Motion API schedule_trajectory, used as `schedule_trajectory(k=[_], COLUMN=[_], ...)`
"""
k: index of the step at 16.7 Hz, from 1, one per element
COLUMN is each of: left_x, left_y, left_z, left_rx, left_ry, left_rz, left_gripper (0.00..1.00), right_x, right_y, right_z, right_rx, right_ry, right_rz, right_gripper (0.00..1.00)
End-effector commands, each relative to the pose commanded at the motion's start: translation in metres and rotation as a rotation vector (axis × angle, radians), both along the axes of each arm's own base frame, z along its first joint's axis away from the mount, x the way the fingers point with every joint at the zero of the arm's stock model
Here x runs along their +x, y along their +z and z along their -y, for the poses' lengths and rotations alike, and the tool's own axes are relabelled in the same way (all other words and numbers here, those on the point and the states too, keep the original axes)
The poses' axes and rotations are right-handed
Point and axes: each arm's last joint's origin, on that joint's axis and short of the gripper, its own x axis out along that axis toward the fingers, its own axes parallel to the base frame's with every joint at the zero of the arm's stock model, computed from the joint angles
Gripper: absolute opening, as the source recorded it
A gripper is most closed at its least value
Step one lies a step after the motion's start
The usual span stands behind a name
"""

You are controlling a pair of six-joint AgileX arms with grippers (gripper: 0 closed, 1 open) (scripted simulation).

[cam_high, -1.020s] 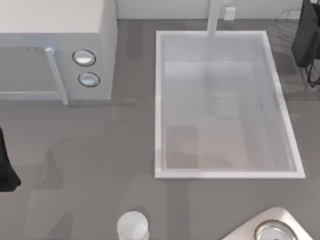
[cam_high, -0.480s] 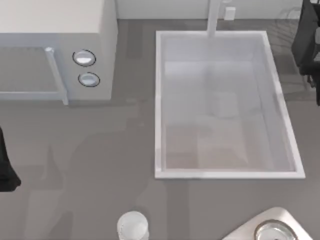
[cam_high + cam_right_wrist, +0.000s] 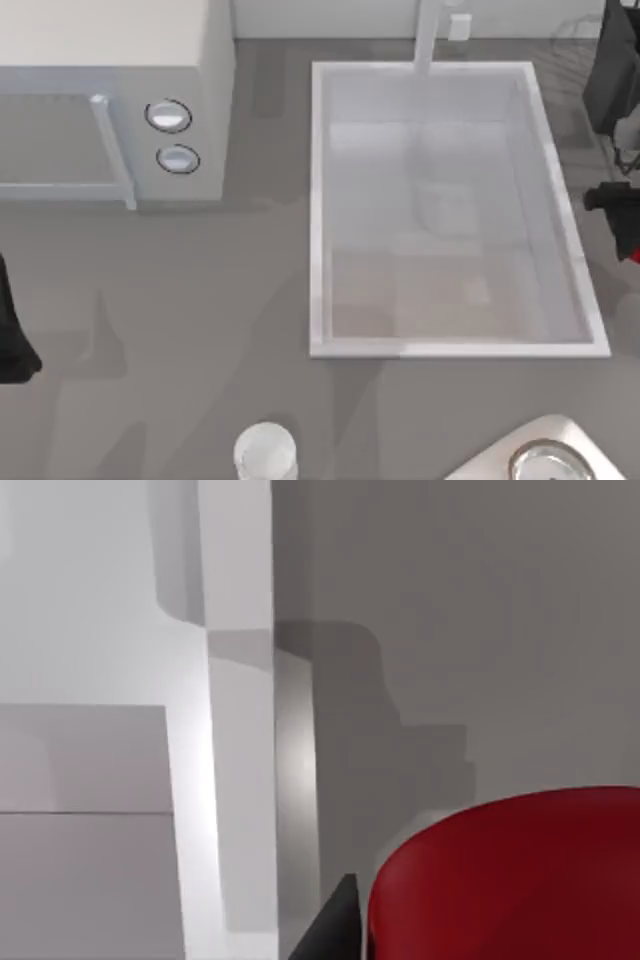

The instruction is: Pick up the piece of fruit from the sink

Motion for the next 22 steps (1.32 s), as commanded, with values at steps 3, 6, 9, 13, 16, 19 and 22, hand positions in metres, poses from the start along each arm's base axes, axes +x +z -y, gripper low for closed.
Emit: schedule_trajectory(k=[3, 6, 9, 13, 16, 19, 22], left_x=[0.0000, 0.0000, 0.0000, 0.0000, 0.0000, 0.0000, 0.0000], left_y=[0.0000, 0.0000, 0.0000, 0.0000, 0.0000, 0.0000, 0.0000], left_z=[0.0000, 0.0000, 0.0000, 0.0000, 0.0000, 0.0000, 0.0000], left_rx=[0.000, 0.000, 0.000, 0.000, 0.000, 0.000, 0.000], left_ry=[0.000, 0.000, 0.000, 0.000, 0.000, 0.000, 0.000], left_rz=[0.000, 0.000, 0.000, 0.000, 0.000, 0.000, 0.000], left_gripper=[1.00, 1.00, 1.00, 1.00, 1.00, 1.00, 1.00], right_x=[-0.0007, -0.0007, -0.0007, -0.0007, -0.0007, -0.0007, -0.0007], right_y=[-0.0009, -0.0009, -0.0009, -0.0009, -0.0009, -0.0009, -0.0009], right_z=[0.0024, 0.0024, 0.0024, 0.0024, 0.0024, 0.0024, 0.0024], right_rx=[-0.003, -0.003, -0.003, -0.003, -0.003, -0.003, -0.003], right_ry=[-0.007, -0.007, -0.007, -0.007, -0.007, -0.007, -0.007], right_rz=[0.002, 0.002, 0.002, 0.002, 0.002, 0.002, 0.002], right_gripper=[0.00, 0.08, 0.30, 0.60, 0.83, 1.00, 1.00])
